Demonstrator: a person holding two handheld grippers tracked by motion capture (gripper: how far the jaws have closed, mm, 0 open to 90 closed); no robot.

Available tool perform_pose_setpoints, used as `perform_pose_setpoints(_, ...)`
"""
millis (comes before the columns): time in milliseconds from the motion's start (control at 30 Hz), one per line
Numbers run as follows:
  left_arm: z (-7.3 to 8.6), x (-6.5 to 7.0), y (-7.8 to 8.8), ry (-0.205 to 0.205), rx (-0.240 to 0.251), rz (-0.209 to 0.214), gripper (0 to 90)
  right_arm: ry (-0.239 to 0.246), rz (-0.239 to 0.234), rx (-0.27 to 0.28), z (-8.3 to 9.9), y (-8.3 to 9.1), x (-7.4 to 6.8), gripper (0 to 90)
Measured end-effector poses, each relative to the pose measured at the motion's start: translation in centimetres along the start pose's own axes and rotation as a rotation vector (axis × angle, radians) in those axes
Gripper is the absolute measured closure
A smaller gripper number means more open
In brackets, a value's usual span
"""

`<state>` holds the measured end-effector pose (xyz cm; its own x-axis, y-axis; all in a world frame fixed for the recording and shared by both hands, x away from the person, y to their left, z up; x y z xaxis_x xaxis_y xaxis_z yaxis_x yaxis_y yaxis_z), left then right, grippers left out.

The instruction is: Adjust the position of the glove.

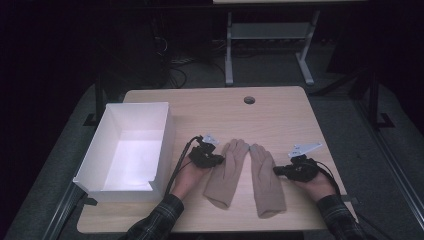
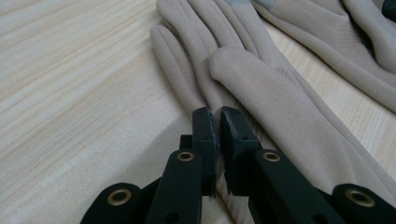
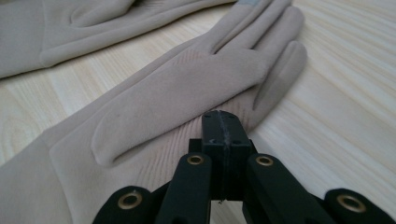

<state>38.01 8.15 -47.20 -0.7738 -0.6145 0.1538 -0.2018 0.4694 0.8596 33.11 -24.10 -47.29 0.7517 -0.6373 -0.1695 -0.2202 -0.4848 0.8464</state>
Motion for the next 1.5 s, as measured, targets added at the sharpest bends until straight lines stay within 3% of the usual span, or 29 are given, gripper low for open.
perform_pose_setpoints(133,0.1,0.0,0.0,0.028,0.009,0.048,85.2,0.015,-0.010,-0.002,-0.3,-0.2,-0.5,90.0)
perform_pose_setpoints(200,0.2,0.3,0.1,0.034,0.013,0.094,86.7,0.030,-0.013,-0.001,-0.3,-0.3,-0.6,90.0)
perform_pose_setpoints(400,0.1,1.0,0.2,0.016,0.014,0.116,87.2,0.046,-0.032,-0.007,-0.7,-0.6,-1.3,90.0)
perform_pose_setpoints(600,-0.3,1.3,1.3,0.013,0.048,0.165,87.5,0.062,-0.040,-0.003,-0.9,-0.7,-1.7,90.0)
perform_pose_setpoints(700,-0.9,1.7,2.1,0.012,0.078,0.203,87.5,0.065,-0.042,0.001,-1.0,-0.8,-1.7,90.0)
perform_pose_setpoints(900,-2.1,2.3,2.9,-0.004,0.089,0.263,87.5,0.065,-0.056,0.004,-1.7,-1.3,-2.2,90.0)
perform_pose_setpoints(1200,-3.5,3.3,3.1,-0.023,0.099,0.301,87.5,0.098,-0.064,0.006,-3.2,-2.5,-3.2,90.0)
perform_pose_setpoints(1500,-4.6,4.4,1.5,-0.032,0.079,0.320,87.5,0.109,-0.081,0.010,-4.0,-3.2,-4.0,90.0)
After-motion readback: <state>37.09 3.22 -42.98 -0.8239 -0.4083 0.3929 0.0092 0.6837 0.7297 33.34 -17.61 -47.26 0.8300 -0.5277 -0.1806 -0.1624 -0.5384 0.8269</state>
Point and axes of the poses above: each handheld gripper's, and its own axes: y roughly backward along the jaws, z roughly out of its underside, x roughly to its right, the point moved 1 cm from there along -y, roughly forward along the jaws, and after that the axes turned 12 degrees about -x, right-handed, at the moved point
